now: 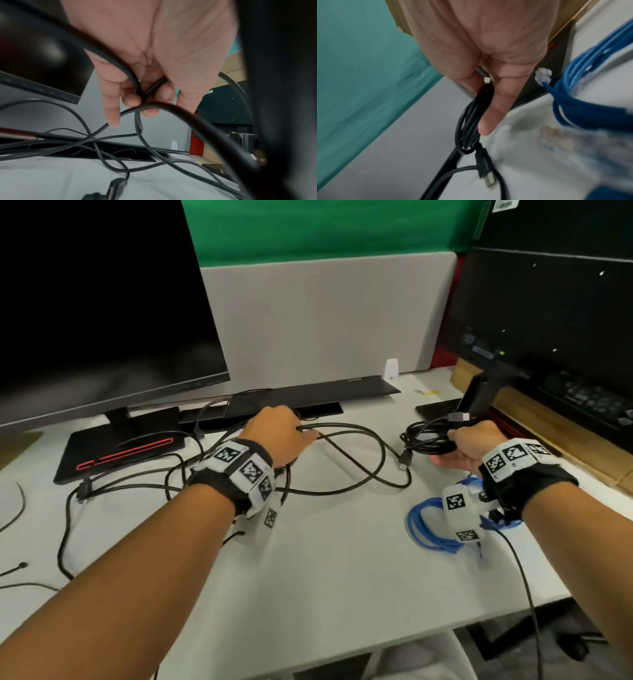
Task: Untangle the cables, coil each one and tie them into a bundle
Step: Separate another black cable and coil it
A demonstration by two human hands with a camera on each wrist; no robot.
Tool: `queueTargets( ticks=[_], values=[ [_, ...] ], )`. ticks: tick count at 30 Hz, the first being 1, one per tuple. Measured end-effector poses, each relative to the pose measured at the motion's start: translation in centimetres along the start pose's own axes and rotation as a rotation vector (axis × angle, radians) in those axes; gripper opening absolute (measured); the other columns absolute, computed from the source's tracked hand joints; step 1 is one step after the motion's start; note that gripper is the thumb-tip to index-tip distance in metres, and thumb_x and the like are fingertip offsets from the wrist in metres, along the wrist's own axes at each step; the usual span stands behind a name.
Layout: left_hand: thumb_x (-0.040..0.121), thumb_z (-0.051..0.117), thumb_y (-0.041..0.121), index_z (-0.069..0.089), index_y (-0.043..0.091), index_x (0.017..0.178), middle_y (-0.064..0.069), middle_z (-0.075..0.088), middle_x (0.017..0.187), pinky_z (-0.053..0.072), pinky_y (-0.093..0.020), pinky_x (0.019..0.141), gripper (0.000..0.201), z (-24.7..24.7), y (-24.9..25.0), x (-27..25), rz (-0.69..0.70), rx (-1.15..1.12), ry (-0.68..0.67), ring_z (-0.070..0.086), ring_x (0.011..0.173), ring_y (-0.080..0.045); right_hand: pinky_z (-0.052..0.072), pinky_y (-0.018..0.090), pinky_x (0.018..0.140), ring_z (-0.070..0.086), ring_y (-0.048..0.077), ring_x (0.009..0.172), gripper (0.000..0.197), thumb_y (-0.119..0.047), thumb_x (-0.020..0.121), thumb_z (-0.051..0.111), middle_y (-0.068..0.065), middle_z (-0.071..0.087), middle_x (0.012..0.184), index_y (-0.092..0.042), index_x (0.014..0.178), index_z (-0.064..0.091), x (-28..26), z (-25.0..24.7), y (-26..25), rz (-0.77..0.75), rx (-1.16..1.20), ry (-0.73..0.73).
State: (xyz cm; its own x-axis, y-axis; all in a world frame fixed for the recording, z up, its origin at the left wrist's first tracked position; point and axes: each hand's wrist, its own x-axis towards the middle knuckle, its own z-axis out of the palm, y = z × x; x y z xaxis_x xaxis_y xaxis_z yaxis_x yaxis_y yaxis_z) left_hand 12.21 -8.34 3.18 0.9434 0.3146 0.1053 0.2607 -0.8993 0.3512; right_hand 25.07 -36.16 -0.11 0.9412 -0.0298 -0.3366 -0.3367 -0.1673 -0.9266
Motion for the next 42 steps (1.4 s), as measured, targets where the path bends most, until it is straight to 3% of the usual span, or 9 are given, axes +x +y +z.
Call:
queueTargets(
  ticks=[5, 8, 12, 19, 24, 28, 34, 39, 42],
  values=[
    [0.092, 0.066, 0.037, 0.045, 0.02, 0.047, 0.007, 0.042, 0.043, 0.028, -0.023, 0.047, 0.053, -1.4, -1.6, -2.6, 0.074, -0.115, 0.082, 0.042, 0.045, -0.01, 0.06, 0.043, 0.073, 0.071, 0.035, 0.084, 0.016, -0.003, 0.097, 0.056, 0.029, 0.068, 0.108, 0.003, 0.112, 0.058, 0.1, 2.0, -0.2, 0.019, -0.199, -0.103],
    [0.092, 0.066, 0.035, 0.046, 0.02, 0.049, 0.004, 0.044, 0.051, 0.027, -0.024, 0.048, 0.05, -2.0, -2.0, -3.4, 0.102, -0.132, 0.144, 0.042, 0.049, -0.01, 0.059, 0.041, 0.08, 0.07, 0.033, 0.087, 0.024, -0.018, 0.094, 0.065, 0.024, 0.066, 0.113, 0.001, 0.107, 0.056, -0.8, 3.2, -0.9, -0.11, -0.648, -0.083],
    [0.092, 0.066, 0.039, 0.054, 0.022, 0.055, 0.004, 0.052, 0.059, 0.032, -0.025, 0.05, 0.042, -2.2, -2.2, -4.6, 0.165, -0.095, 0.068, 0.047, 0.053, -0.009, 0.044, 0.046, 0.102, 0.044, 0.039, 0.13, 0.049, -0.031, 0.093, 0.063, 0.017, 0.038, 0.148, -0.008, 0.135, 0.05, -2.3, 4.9, -1.5, -0.416, -1.345, -0.021],
    [0.096, 0.061, 0.017, 0.073, 0.013, 0.1, -0.002, 0.068, 0.101, 0.041, -0.02, 0.074, 0.013, -1.6, -2.1, -6.1, 0.203, -0.061, -0.056, 0.062, 0.098, -0.018, 0.04, 0.049, 0.102, 0.041, 0.026, 0.121, 0.067, -0.08, 0.073, 0.059, -0.006, 0.055, 0.121, -0.034, 0.121, 0.06, -5.9, 9.2, -0.5, -0.606, -1.679, -0.513],
    [0.091, 0.058, -0.001, 0.052, 0.021, 0.139, 0.0, 0.052, 0.139, 0.036, -0.018, 0.088, 0.053, -1.5, -2.7, -6.7, 0.136, -0.075, -0.081, 0.052, 0.114, -0.013, 0.04, 0.044, 0.099, 0.046, 0.028, 0.11, 0.028, -0.039, 0.09, 0.063, 0.003, 0.057, 0.107, -0.019, 0.109, 0.064, -6.6, 10.6, -0.6, -0.781, -1.832, -0.354],
    [0.096, 0.054, 0.016, 0.029, 0.021, 0.153, -0.008, 0.053, 0.142, 0.045, -0.036, 0.097, 0.063, -0.9, -3.6, -7.3, -0.021, 0.073, -0.123, 0.054, 0.123, -0.028, 0.047, 0.039, 0.091, 0.055, 0.031, 0.098, 0.016, -0.017, 0.096, 0.051, 0.011, 0.061, 0.106, -0.013, 0.105, 0.063, -5.8, 10.0, -2.7, -0.751, -1.27, -0.136],
    [0.103, 0.043, 0.015, 0.058, 0.013, 0.124, -0.005, 0.062, 0.096, 0.046, -0.026, 0.077, 0.026, -1.0, -3.1, -6.9, -0.007, -0.329, 0.172, 0.058, 0.088, -0.022, 0.052, 0.039, 0.074, 0.055, 0.017, 0.062, 0.026, -0.008, 0.104, 0.039, 0.004, 0.051, 0.068, -0.017, 0.081, 0.047, -7.6, 9.2, -5.0, -0.337, 0.177, -0.464],
    [0.103, 0.046, 0.012, 0.06, 0.022, 0.129, 0.002, 0.063, 0.074, 0.042, -0.014, 0.058, 0.032, -2.5, 0.3, -7.9, 0.299, -0.6, 0.317, 0.052, 0.061, -0.004, 0.051, 0.052, 0.09, 0.07, 0.026, 0.083, 0.021, -0.027, 0.107, 0.039, 0.006, 0.074, 0.087, -0.019, 0.092, 0.05, -10.9, 9.2, -5.5, -0.313, 0.186, -0.607],
    [0.101, 0.048, 0.006, 0.061, 0.018, 0.133, 0.016, 0.058, 0.071, 0.041, -0.006, 0.066, 0.037, -2.9, 2.6, -9.2, 0.462, -0.565, 0.292, 0.056, 0.066, 0.007, 0.055, 0.05, 0.091, 0.07, 0.028, 0.09, 0.057, -0.065, 0.093, 0.043, 0.01, 0.074, 0.101, -0.012, 0.103, 0.061, -12.6, 9.3, -5.9, -0.266, 0.141, -0.802]
  ],
)
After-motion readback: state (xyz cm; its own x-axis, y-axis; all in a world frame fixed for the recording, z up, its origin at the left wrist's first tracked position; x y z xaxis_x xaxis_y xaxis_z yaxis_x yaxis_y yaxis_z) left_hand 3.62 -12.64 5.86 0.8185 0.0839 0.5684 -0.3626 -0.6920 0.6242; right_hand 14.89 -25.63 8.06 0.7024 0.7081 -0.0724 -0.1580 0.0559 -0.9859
